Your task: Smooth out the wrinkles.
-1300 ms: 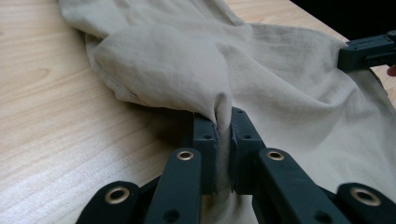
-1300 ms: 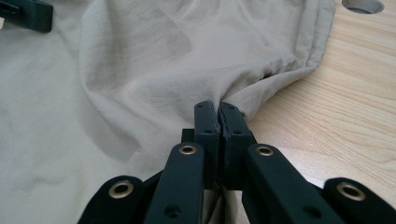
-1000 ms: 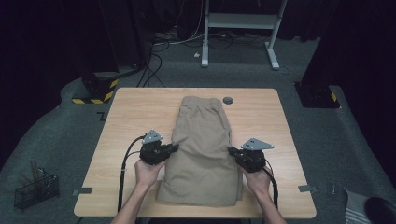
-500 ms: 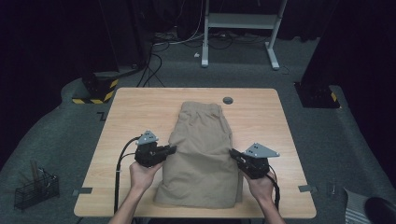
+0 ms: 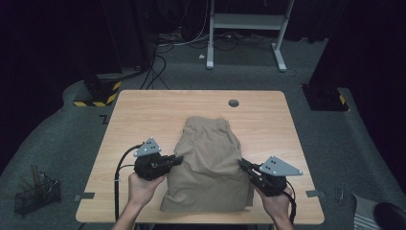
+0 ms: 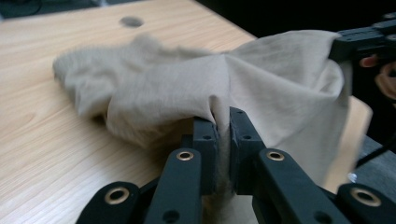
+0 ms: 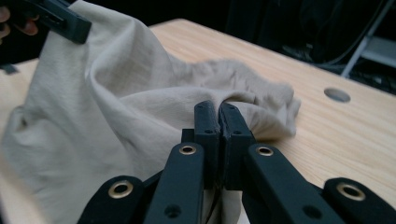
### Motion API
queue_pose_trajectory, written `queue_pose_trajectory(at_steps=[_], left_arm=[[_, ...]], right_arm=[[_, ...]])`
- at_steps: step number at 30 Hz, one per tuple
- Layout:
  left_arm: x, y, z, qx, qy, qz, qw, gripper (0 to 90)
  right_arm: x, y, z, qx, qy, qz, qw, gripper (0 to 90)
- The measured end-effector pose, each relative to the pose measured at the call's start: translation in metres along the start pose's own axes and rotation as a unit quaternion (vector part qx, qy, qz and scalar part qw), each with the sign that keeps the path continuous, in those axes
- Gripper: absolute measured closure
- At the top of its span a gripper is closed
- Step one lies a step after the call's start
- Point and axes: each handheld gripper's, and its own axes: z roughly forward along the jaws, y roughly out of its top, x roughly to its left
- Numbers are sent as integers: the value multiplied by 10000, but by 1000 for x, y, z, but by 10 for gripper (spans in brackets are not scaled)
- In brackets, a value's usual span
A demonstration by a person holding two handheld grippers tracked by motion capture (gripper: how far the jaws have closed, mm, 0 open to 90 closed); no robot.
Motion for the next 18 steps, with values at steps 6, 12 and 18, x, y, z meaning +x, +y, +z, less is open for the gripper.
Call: queue_pose_trajectory(at_steps=[6, 12, 18], left_arm=[[-25, 23, -25, -454, -328, 210, 9982, 835], [14, 37, 0, -437, -305, -175, 9984, 836], [38, 30, 24, -360, -72, -426, 9984, 836]], right_arm=[[8, 18, -36, -376, 54, -58, 9993, 875], [-16, 28, -36, -501, -377, 305, 9976, 875], [-37, 16, 0, -79, -440, 478, 9979, 876]])
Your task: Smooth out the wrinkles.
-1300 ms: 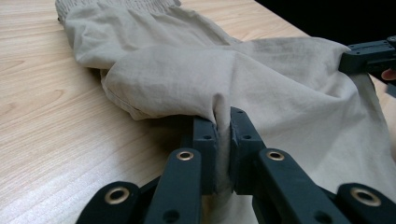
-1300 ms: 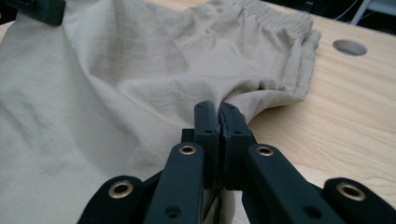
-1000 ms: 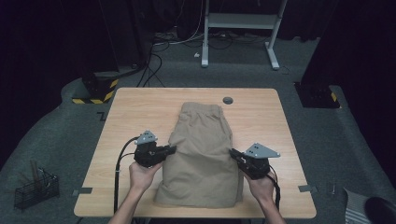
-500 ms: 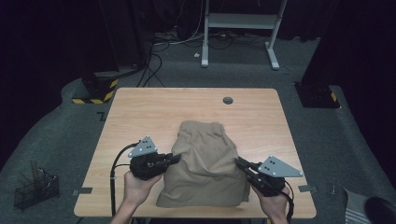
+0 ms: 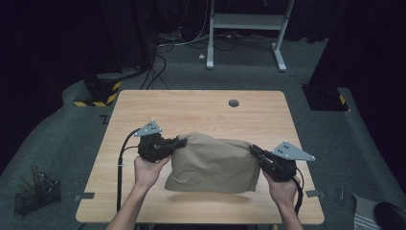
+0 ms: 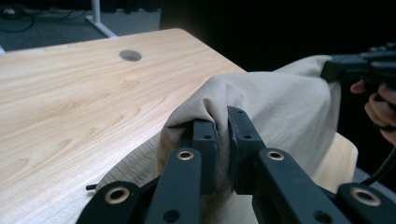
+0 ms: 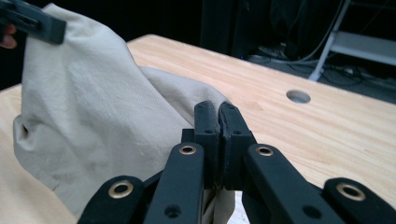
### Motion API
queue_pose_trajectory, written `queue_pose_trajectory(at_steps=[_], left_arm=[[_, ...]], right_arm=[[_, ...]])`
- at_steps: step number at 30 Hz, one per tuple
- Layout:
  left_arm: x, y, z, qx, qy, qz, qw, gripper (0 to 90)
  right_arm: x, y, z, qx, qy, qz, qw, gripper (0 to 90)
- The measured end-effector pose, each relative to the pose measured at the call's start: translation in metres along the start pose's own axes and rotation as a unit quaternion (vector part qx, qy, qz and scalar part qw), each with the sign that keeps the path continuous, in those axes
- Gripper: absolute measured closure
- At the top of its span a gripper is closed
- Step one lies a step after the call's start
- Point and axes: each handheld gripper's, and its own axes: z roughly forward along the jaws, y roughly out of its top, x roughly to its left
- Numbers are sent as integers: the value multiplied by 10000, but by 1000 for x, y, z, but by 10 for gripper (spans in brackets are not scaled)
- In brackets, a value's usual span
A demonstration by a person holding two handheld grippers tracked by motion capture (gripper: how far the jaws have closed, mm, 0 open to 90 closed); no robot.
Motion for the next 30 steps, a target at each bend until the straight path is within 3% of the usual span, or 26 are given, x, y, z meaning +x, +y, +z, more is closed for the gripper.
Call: queue_pose_trajectory(at_steps=[1, 7, 15, 30], left_arm=[[3, 0, 4, 31, 102, 7, 9999, 836], [22, 1, 16, 33, 216, -242, 9995, 836], [34, 0, 29, 85, 391, -362, 9985, 835], [43, -2, 32, 168, 659, -228, 9974, 834]], right_arm=[[-2, -1, 5, 27, -7, 11, 10000, 876], [-10, 2, 27, 151, -73, -24, 9999, 875], [-18, 7, 46, 312, -95, -79, 9994, 876], [-29, 10, 72, 353, -76, 28, 9993, 876]])
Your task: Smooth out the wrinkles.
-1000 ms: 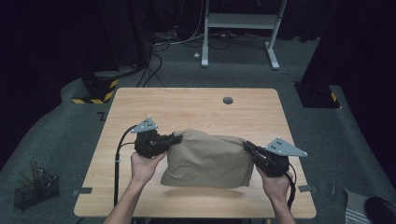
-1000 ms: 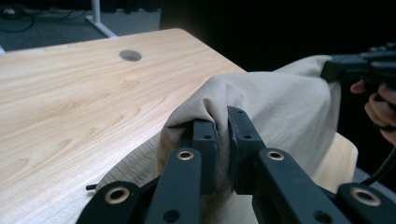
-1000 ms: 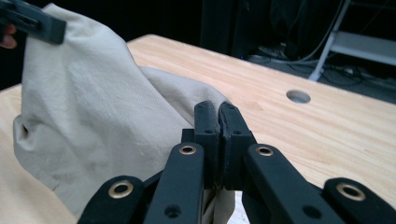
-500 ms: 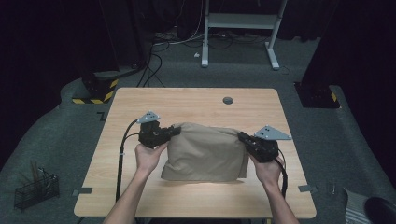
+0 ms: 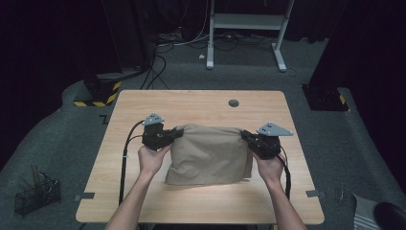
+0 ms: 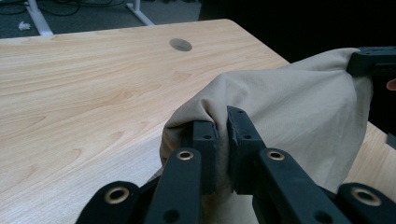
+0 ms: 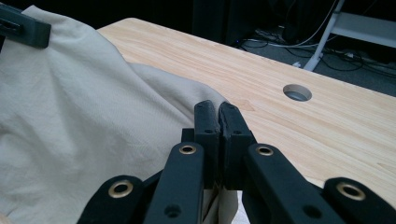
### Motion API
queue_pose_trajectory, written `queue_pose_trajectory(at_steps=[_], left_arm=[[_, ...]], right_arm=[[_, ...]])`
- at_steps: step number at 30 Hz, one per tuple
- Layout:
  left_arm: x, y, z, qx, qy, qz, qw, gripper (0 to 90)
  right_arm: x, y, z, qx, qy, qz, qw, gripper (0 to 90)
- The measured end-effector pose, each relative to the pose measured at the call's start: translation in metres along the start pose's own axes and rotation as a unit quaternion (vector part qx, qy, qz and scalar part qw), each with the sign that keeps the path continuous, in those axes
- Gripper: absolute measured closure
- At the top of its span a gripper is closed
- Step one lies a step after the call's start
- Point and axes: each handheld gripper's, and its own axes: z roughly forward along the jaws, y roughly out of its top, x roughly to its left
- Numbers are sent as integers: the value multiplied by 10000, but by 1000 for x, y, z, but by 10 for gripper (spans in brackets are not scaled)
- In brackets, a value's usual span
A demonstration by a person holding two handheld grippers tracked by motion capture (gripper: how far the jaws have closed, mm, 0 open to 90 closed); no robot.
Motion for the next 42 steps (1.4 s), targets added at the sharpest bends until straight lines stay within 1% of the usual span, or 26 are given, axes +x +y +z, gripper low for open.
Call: queue_pose_trajectory(at_steps=[8, 10, 12, 13, 14, 16, 20, 25, 29, 31, 35, 38, 40, 42], left_arm=[[4, 1, 2, -21, 75, -20, 10000, 834], [6, 1, 3, -14, 100, 3, 9999, 834], [7, 2, 3, -2, 122, 48, 9999, 833], [8, 1, 5, -2, 127, -15, 9999, 834], [9, 1, 6, 20, 144, -31, 9999, 833], [10, 1, 7, 29, 196, 6, 9998, 833], [11, 1, 9, 52, 228, 34, 9997, 833], [16, 2, 13, 84, 286, -3, 9996, 832], [19, 1, 16, 91, 339, -24, 9994, 832], [20, 1, 18, 105, 350, -60, 9993, 832], [23, 0, 21, 141, 392, -74, 9991, 831], [27, -2, 25, 181, 426, -105, 9989, 829], [29, -3, 29, 227, 464, -105, 9986, 829], [30, -4, 31, 253, 487, -84, 9985, 829]], right_arm=[[0, 4, 5, 3, -12, -47, 10000, 875], [0, 4, 6, -9, 10, -41, 10000, 875], [-1, 5, 7, -26, 43, -22, 10000, 875], [-2, 5, 7, -35, 62, -5, 10000, 875], [-3, 4, 9, -42, 95, 30, 9999, 875], [-3, 4, 11, -29, 108, 46, 9999, 875], [-5, 4, 15, -22, 113, 97, 9999, 875], [-7, 6, 19, -9, 101, 103, 9999, 874], [-9, 6, 26, 79, 108, 90, 9999, 875], [-11, 4, 30, 102, 122, 150, 9998, 875], [-13, 3, 36, 114, 126, 168, 9997, 874], [-15, 1, 42, 174, 125, 200, 9996, 874], [-15, 0, 46, 220, 102, 189, 9995, 874], [-17, -2, 50, 261, 93, 253, 9993, 874]])
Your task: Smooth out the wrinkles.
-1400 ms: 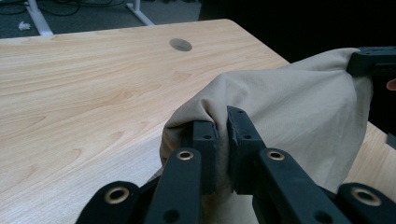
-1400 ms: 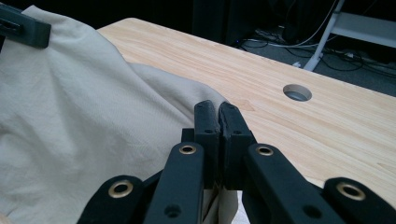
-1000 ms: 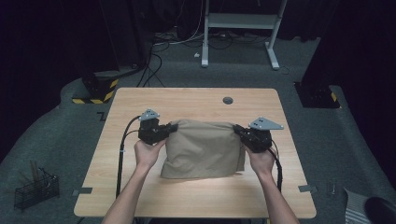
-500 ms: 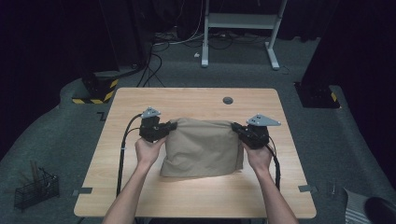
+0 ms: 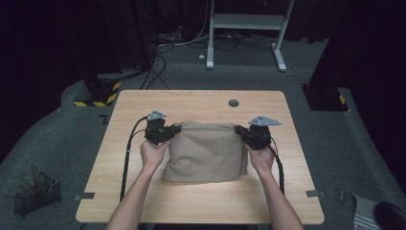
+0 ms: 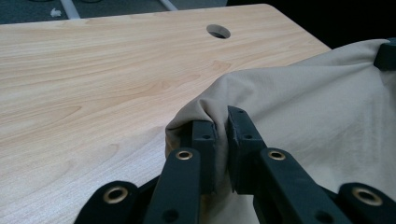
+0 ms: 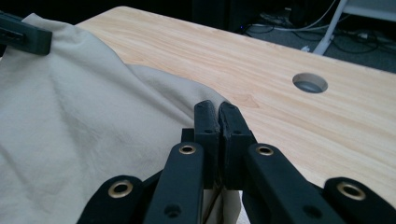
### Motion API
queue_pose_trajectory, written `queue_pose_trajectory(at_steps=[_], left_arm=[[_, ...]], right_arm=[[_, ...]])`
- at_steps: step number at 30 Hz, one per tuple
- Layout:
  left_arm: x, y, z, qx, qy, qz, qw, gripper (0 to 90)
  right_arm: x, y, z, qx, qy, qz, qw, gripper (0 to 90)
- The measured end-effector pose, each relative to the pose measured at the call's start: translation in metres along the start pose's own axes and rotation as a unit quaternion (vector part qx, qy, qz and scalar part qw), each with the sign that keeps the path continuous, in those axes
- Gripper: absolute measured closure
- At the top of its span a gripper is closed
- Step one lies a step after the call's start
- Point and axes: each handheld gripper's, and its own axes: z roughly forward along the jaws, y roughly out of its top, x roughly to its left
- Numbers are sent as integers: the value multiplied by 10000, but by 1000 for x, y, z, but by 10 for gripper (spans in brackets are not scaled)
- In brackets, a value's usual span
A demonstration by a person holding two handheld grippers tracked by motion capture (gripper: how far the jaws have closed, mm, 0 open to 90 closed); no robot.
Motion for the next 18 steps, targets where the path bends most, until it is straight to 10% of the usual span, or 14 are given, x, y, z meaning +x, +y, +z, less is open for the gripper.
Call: queue_pose_trajectory(at_steps=[18], left_arm=[[13, -4, 23, 293, 226, -19, 9993, 819]], right_arm=[[-9, -10, 35, 196, -198, 105, 9996, 871]])
